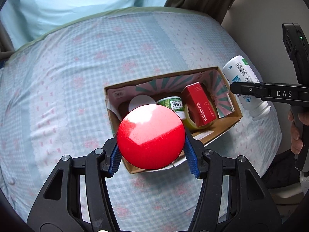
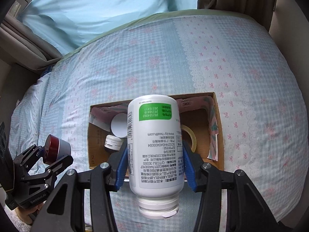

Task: Organize rigid objects
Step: 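Carry the red jar with the left gripper while the right gripper carries the pill bottle to the box, then release the red jar with the left gripper while the right gripper releases the pill bottle inside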

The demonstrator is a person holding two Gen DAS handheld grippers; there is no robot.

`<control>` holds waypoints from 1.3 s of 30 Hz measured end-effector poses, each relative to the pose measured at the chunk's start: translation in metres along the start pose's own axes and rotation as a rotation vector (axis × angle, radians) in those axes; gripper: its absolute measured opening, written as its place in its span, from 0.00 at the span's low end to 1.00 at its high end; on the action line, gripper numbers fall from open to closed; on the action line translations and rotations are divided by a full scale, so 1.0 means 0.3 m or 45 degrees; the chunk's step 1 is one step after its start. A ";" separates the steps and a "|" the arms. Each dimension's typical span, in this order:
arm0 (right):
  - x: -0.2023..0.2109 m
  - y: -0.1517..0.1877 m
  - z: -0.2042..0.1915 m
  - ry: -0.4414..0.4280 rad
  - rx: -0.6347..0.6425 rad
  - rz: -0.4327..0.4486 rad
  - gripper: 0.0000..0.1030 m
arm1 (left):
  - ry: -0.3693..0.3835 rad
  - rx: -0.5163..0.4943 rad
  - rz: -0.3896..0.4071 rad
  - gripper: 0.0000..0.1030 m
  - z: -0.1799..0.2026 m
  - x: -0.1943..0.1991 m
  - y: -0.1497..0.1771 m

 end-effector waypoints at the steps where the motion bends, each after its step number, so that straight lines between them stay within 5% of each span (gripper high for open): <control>1: -0.027 0.000 0.019 0.022 0.004 -0.007 0.45 | 0.008 -0.007 -0.014 0.51 0.010 -0.036 0.005; 13: -0.204 0.002 0.166 0.136 -0.042 -0.070 0.45 | 0.048 -0.139 -0.143 0.51 0.124 -0.304 0.041; 31: -0.282 -0.062 0.220 0.234 -0.079 -0.163 0.46 | -0.028 -0.017 -0.349 0.56 0.085 -0.405 0.023; 33: -0.272 -0.078 0.216 0.194 -0.085 -0.137 0.60 | -0.044 -0.024 -0.357 0.87 0.094 -0.400 0.016; 34: -0.269 -0.082 0.201 0.121 -0.095 -0.135 0.80 | -0.057 -0.027 -0.337 1.00 0.096 -0.391 0.008; 35: -0.267 -0.081 0.193 0.096 -0.097 -0.153 0.96 | -0.061 -0.028 -0.320 1.00 0.102 -0.380 0.006; 39: -0.240 -0.065 0.196 0.125 -0.073 -0.108 1.00 | -0.055 -0.002 -0.318 1.00 0.111 -0.362 0.020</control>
Point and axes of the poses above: each gripper's, at about its wrist camera, not at the fingertips, and x roughly against the way its jaws point, z to its right, y to its underside, the point moved 9 cm from there along -x, roughly the way its jaws point, and after that the axes turned 2 degrees about -x, right-handed, at the moved point
